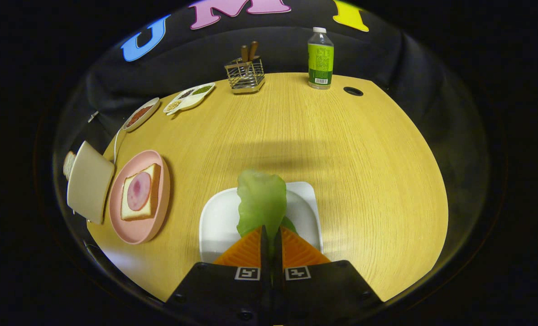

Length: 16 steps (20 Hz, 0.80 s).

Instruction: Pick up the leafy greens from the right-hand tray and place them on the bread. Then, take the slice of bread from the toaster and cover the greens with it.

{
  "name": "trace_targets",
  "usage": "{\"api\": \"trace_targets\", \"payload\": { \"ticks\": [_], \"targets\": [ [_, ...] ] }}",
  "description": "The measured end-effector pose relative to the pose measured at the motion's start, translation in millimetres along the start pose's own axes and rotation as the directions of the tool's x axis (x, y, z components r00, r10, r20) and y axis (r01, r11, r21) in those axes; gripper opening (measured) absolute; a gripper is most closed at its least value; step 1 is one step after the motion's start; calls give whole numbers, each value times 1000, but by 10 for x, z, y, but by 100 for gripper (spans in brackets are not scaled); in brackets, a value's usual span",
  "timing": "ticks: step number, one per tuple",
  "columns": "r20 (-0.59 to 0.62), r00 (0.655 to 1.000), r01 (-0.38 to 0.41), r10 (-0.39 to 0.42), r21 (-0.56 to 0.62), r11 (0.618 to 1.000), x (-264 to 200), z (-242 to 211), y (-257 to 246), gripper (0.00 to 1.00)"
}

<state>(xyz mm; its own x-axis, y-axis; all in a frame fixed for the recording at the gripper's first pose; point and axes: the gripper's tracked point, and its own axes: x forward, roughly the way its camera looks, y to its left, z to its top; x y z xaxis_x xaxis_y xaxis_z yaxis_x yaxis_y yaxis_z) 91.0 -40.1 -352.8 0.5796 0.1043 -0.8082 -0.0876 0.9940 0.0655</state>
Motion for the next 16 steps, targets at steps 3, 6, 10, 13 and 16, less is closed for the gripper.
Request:
{"api": "trace_targets", "payload": {
  "ticks": [3, 6, 10, 13, 16],
  "targets": [
    [46, 999, 2, -2, 0, 1000, -193, 126, 99, 5],
    [92, 996, -16, 14, 27, 1000, -435, 274, 255, 5],
    [148, 989, -36, 31, 33, 999, -729, 475, 538, 5],
    [190, 980, -60, 59, 0, 998, -929, 632, 812, 5],
    [217, 972, -86, 92, -39, 996, -1047, 738, 1101, 5]
  ]
}}
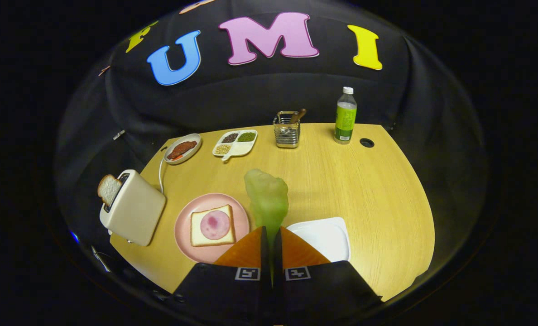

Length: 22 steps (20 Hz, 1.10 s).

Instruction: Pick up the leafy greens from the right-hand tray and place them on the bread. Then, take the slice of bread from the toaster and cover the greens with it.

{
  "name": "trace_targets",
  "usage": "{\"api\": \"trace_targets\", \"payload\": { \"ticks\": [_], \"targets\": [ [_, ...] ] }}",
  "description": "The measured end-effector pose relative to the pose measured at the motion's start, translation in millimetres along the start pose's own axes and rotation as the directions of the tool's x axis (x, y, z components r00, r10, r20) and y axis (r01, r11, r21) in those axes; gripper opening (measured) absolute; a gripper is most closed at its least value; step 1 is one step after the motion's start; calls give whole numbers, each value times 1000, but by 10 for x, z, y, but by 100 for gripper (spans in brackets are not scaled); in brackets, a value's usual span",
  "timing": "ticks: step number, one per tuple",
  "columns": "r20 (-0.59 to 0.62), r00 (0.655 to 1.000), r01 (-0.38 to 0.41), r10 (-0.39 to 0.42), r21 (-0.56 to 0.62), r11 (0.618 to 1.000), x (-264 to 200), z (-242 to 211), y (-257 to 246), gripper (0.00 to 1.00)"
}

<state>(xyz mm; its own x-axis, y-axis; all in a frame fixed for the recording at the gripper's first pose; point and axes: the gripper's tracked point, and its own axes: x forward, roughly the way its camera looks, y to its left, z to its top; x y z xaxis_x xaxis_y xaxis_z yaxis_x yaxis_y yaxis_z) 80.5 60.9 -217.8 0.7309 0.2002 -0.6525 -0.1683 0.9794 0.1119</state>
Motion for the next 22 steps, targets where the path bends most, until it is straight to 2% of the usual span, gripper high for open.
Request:
{"api": "trace_targets", "payload": {
  "ticks": [7, 13, 17, 22],
  "targets": [
    [4, 997, -74, 74, -60, 995, 94, 131, 624, 5],
    [-57, 990, -135, 129, -129, 982, 337, -41, 1152, 5],
    [-99, 986, -147, 134, -142, 979, 550, -203, 1358, 5],
    [-154, 984, -114, 89, -163, 980, 792, -393, 1350, 9]
  ]
}}
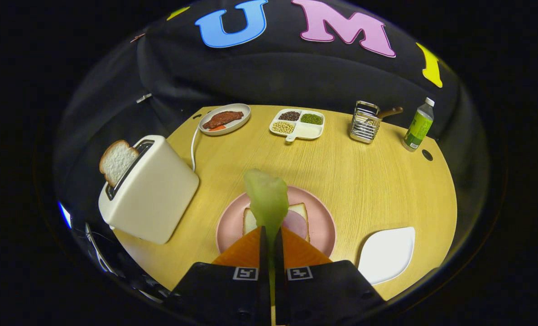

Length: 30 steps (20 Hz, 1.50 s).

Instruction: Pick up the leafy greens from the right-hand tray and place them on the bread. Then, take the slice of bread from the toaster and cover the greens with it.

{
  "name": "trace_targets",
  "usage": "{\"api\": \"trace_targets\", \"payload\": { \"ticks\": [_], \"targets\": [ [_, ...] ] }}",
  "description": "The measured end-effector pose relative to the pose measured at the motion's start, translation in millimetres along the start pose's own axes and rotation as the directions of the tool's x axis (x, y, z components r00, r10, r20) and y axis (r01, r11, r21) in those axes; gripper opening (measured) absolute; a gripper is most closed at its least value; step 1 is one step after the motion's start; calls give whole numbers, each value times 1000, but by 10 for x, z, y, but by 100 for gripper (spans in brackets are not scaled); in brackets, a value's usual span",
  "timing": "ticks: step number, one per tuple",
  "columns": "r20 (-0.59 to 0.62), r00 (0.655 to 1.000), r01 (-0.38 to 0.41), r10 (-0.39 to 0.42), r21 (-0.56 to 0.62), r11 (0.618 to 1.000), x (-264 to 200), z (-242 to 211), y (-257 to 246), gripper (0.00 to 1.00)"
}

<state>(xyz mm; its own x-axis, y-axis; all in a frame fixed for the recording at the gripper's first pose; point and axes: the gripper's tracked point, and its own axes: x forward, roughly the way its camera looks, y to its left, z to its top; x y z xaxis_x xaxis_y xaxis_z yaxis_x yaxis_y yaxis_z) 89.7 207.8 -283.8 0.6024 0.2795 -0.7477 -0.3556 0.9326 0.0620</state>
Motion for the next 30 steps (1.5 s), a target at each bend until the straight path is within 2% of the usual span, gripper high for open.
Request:
{"api": "trace_targets", "payload": {
  "ticks": [3, 4, 7, 11, 13, 15, 16, 18, 20, 25, 30],
  "targets": [
    [-26, 1000, 9, -9, -17, 1000, 95, -58, 5, 9],
    [-33, 999, 10, -10, -19, 1000, 126, -77, 14, 13],
    [-45, 998, 33, -34, -19, 999, 195, -89, -5, 15],
    [-46, 998, 44, -44, -13, 999, 249, -89, 18, 22],
    [-39, 997, 64, -65, -14, 998, 244, -67, -13, 29],
    [-35, 998, 58, -59, -15, 998, 222, -57, 20, 45],
    [-30, 998, 53, -54, -16, 998, 212, -48, 32, 64],
    [-16, 999, 47, -47, -18, 999, 145, -19, 56, 89],
    [12, 999, 44, -43, -16, 999, 62, 55, 72, 100],
    [121, 993, 23, -17, -50, 998, -257, 480, 235, 99],
    [226, 972, -41, 63, -102, 994, -610, 927, 711, 99]
  ]
}}
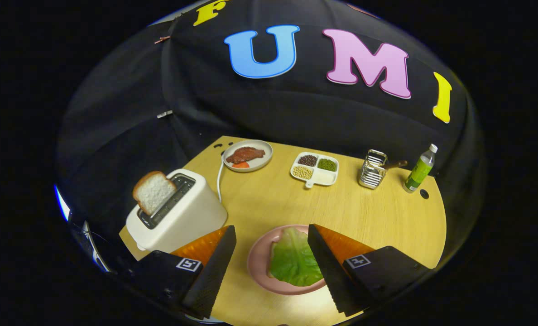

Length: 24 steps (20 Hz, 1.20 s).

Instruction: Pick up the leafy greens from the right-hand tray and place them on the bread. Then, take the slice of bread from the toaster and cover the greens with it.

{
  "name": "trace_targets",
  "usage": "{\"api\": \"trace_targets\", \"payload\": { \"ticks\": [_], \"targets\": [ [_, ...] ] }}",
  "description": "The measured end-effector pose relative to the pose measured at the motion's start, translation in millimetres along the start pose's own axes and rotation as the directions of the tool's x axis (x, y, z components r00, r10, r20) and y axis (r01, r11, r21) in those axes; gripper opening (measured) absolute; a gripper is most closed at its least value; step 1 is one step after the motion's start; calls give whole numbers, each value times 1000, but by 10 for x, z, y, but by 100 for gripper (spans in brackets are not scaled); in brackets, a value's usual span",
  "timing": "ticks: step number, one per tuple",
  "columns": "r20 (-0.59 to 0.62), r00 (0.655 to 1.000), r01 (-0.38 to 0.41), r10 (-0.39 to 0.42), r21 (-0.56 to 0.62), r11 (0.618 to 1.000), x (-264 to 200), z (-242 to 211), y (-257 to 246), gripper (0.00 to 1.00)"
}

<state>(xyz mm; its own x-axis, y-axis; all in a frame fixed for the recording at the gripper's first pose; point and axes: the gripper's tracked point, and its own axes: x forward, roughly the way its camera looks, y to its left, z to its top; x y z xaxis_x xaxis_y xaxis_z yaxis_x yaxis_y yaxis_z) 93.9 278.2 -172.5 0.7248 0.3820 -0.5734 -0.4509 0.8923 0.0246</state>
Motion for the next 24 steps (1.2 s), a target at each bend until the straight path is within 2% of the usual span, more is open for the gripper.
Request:
{"api": "trace_targets", "payload": {
  "ticks": [6, 15, 19, 24],
  "targets": [
    [121, 987, -94, 106, -104, 990, -101, 542, 746, 99],
    [92, 959, -250, 267, -165, 954, 58, 590, 1927, 99],
    [69, 961, -248, 266, -196, 949, 252, 473, 2205, 99],
    [15, 973, -223, 229, -163, 961, 697, 259, 2347, 99]
  ]
}}
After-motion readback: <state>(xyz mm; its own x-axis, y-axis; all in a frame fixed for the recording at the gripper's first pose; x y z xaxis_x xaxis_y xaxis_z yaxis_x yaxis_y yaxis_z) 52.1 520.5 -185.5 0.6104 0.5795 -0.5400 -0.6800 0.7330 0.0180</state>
